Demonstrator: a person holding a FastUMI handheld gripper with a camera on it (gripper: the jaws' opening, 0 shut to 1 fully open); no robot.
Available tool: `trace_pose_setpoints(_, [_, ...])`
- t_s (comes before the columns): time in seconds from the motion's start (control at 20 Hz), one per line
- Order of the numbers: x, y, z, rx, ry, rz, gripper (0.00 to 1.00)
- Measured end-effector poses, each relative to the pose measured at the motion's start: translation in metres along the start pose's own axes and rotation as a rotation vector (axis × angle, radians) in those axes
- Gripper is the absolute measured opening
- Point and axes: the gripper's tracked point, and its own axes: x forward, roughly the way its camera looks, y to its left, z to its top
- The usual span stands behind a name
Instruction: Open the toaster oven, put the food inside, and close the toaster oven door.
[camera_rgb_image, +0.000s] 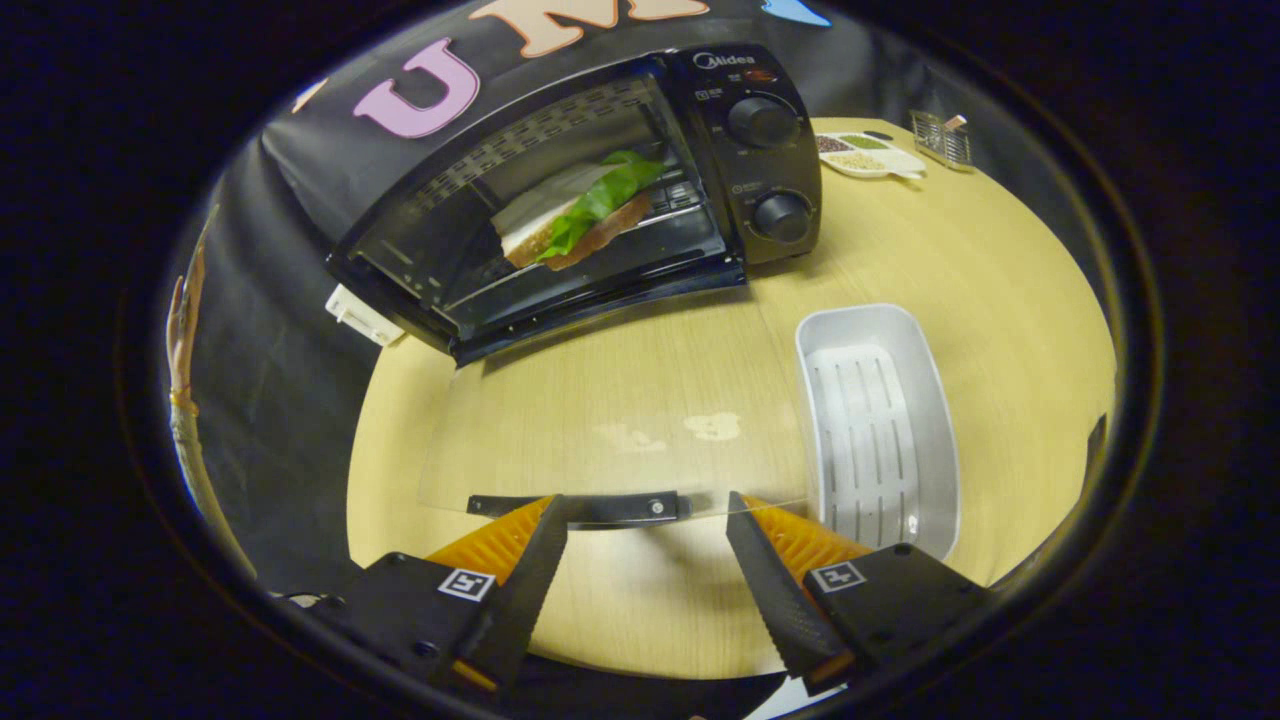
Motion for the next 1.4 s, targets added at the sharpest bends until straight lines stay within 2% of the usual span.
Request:
trace_pose_setpoints(0.35, [-0.025, 0.014, 0.026, 0.038, -0.106, 0.024, 0.97])
trace_pose_setpoints(0.8, [-0.055, 0.037, 0.099, 0.038, -0.292, 0.082, 1.00])
trace_pose_setpoints(1.0, [-0.054, 0.044, 0.129, 0.077, -0.335, 0.121, 1.00])
trace_pose_setpoints(1.2, [-0.049, 0.047, 0.154, 0.067, -0.365, 0.124, 1.00])
trace_pose_setpoints(1.4, [-0.040, 0.049, 0.176, 0.147, -0.384, 0.153, 1.00])
